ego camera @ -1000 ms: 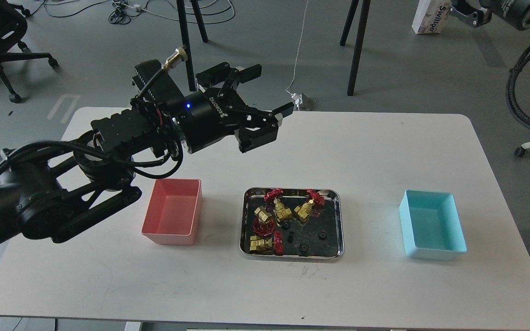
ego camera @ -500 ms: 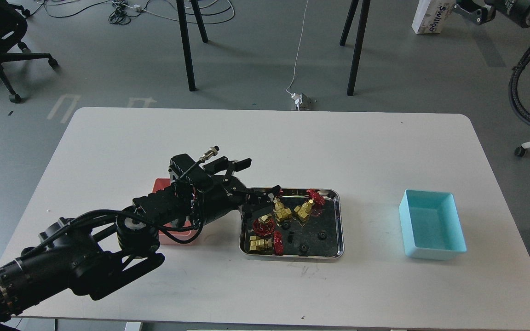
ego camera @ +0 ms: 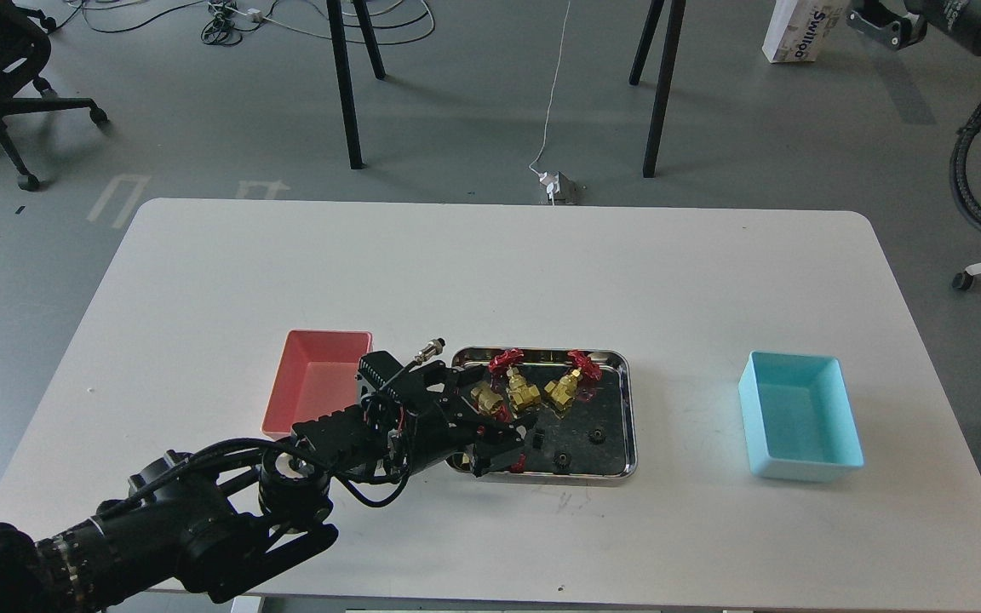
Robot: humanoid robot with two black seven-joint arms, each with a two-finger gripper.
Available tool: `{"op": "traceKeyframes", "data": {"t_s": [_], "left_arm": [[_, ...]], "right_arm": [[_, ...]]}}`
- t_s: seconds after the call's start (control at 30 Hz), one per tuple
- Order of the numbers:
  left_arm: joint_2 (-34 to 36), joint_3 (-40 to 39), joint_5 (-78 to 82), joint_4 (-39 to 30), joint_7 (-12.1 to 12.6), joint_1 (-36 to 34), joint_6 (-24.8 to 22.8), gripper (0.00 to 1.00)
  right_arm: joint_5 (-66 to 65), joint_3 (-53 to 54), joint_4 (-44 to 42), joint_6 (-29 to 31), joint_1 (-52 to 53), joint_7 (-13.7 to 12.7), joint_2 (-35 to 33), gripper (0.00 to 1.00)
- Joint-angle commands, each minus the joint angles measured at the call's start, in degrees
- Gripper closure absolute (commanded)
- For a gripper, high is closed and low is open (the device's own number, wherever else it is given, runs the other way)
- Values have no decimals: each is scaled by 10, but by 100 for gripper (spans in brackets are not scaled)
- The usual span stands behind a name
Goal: Place valve in pink box and gear in blue box
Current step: 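Lower the left gripper and grasp a red-handled valve in the tray, then carry the valve with the left gripper and release it into the pink box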
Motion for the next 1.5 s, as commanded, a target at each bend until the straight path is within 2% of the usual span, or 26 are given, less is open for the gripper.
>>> {"op": "traceKeyframes", "data": {"t_s": [0.0,0.23,0.47,0.63,0.8,0.87,0.97,1.1,1.2,1.37,1.47], "left_arm": [[-19,0,0,26,-2,0,1,1],[-27,-1,0,40,-3,-1,2,5],[-25,-5,0,40,0,-3,4,15],[-21,-5,0,40,7,-5,4,31],[-19,-2,0,40,27,-7,-4,57],[-19,-6,0,40,29,-6,-21,74],[-15,-7,0,33,43,-4,-44,85],[-13,-10,0,27,48,-2,-45,86],[0,-35,0,-2,54,-3,-47,86],[55,-76,0,-99,82,-9,-68,85],[101,-100,-8,-152,87,-11,-76,85]], "right_arm": [[0,0,0,0,-1,1,0,1],[0,0,1,0,-1,1,0,1],[0,0,1,0,-1,1,0,1],[0,0,1,0,-1,1,0,1],[0,0,0,0,-1,1,0,1],[0,0,0,0,-1,1,1,1],[0,-1,-1,0,-1,1,1,1],[0,-2,-2,1,-1,1,1,1],[0,-5,-10,2,-3,1,3,1],[0,-7,-23,7,-7,1,6,1],[-1,-7,-27,7,-7,1,7,1]]}}
